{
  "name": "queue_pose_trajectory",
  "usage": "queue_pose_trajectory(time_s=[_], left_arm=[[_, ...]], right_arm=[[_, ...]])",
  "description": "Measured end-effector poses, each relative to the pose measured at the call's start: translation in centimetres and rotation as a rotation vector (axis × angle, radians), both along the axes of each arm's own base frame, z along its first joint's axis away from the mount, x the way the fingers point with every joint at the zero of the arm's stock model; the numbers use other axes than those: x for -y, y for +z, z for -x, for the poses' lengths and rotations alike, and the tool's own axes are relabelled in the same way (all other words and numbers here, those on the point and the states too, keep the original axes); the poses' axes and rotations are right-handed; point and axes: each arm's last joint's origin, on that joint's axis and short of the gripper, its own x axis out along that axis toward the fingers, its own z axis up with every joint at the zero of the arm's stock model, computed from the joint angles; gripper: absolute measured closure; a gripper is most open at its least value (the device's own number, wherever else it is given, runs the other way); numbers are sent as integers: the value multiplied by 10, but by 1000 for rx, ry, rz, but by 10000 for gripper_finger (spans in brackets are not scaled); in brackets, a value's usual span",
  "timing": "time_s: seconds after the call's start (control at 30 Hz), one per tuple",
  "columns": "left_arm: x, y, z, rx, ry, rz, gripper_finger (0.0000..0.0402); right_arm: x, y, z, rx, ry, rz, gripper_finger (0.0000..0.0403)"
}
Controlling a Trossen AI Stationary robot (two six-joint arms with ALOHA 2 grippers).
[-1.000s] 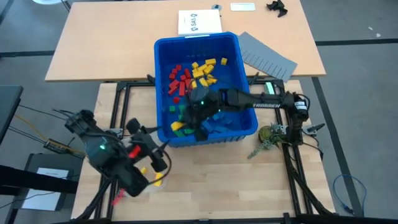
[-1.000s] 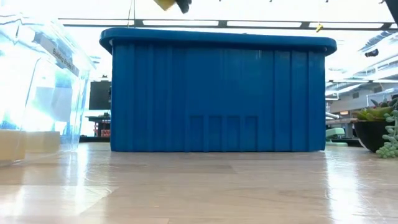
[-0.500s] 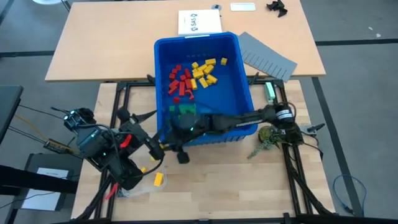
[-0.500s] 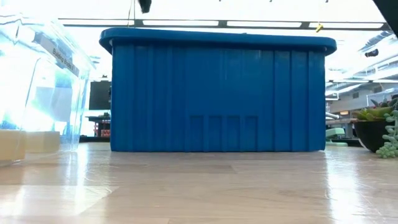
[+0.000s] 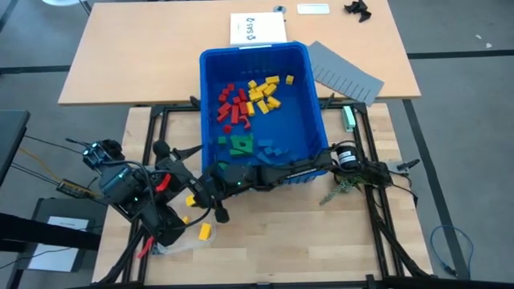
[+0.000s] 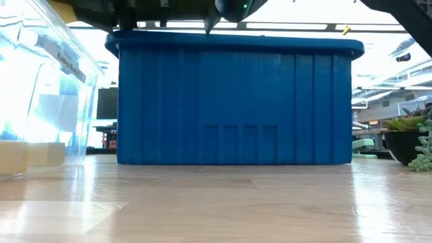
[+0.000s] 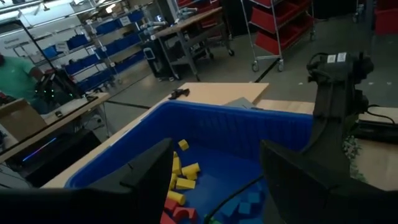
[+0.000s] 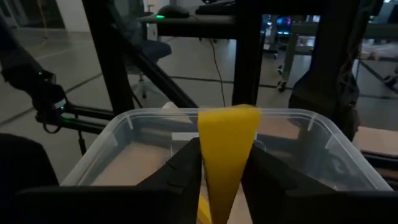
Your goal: Sort Items/Unsort Items
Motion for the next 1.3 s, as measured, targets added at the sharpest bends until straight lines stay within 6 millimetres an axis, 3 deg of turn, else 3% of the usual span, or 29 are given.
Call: queue_pose_trajectory(time_s=[0.2,0.3,0.5,0.67,0.87,0.97,1.13,1.3], left_arm=[[0,0,0,7,-1,16,154],[0,-1,0,4,-3,21,154],[2,-1,1,4,-13,35,154],[3,-1,3,6,-21,39,154],[3,-1,3,5,-20,35,154],[3,-1,3,1,-21,30,154],[3,-1,3,2,-22,39,154],[3,-4,1,-12,-25,59,154]], right_arm=[[1,7,5,-28,13,26,246],[1,15,11,-55,24,79,241],[10,43,31,-139,24,191,283],[25,94,63,-174,-15,220,314],[39,113,86,-254,-37,226,322],[51,138,104,-232,-65,217,319],[81,146,129,-370,-228,257,307],[130,168,168,-459,-485,319,261]])
